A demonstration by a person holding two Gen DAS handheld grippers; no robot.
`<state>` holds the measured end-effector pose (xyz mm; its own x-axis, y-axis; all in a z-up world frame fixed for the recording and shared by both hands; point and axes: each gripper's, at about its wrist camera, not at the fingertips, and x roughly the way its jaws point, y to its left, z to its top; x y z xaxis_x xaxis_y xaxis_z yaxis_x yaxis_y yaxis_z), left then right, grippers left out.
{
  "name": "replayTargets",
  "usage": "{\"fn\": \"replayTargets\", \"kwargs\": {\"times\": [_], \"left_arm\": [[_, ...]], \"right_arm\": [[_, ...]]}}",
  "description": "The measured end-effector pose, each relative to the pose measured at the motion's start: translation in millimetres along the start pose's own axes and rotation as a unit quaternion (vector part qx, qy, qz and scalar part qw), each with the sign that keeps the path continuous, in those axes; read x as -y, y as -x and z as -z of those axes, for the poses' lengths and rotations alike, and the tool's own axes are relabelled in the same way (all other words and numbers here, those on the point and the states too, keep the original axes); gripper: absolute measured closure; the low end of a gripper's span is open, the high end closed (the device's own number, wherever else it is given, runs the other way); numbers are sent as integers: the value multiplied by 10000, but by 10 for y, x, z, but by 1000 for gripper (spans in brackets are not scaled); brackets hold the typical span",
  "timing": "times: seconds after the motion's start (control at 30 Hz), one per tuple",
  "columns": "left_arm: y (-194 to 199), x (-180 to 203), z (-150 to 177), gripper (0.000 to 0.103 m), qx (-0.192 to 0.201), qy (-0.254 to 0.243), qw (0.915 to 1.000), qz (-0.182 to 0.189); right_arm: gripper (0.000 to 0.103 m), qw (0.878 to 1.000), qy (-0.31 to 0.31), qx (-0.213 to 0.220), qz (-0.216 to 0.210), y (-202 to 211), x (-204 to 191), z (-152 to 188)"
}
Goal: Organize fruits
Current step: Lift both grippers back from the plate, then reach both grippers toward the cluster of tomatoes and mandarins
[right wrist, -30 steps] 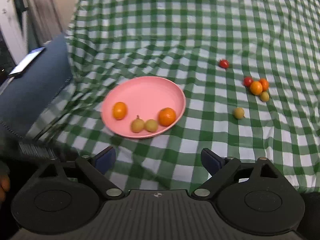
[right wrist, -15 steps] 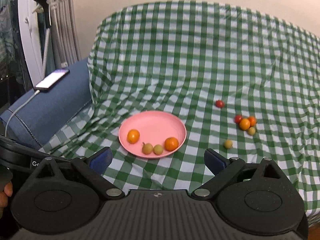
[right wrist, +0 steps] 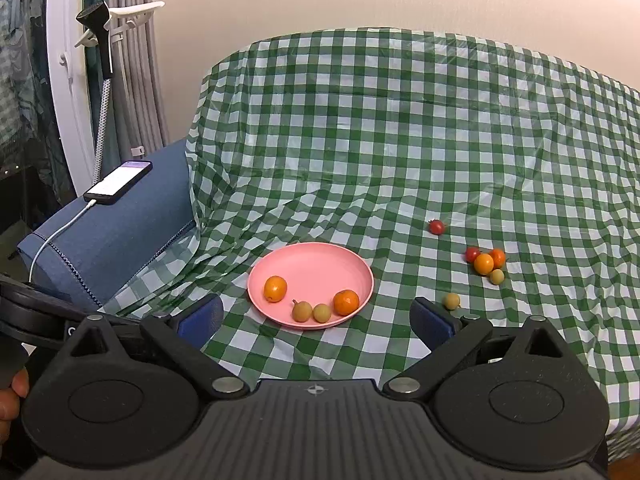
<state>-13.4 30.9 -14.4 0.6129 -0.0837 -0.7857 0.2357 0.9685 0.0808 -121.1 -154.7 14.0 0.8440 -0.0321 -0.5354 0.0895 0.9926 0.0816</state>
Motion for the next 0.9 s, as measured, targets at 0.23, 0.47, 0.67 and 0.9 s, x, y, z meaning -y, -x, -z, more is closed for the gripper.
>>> {"fn": "replayTargets", "kwargs": {"times": [0.23, 0.47, 0.67, 0.9], "left_arm": [[0, -2, 19, 0, 0, 12, 10000, -21], [-27, -16, 26, 0, -50, 1, 10000, -22], [-104, -12, 17, 0, -183, -2, 9998, -48], [-299, 123, -56, 0, -434, -149, 9989, -102]], "right_arm": [[4, 10000, -8, 0, 6, 11, -31, 2], [4, 10000, -40, -57, -20, 8, -43, 37], [3, 9998, -95, -151, -76, -58, -28, 97], [3, 9991, -328, -249, -50, -188, 162, 133]]}}
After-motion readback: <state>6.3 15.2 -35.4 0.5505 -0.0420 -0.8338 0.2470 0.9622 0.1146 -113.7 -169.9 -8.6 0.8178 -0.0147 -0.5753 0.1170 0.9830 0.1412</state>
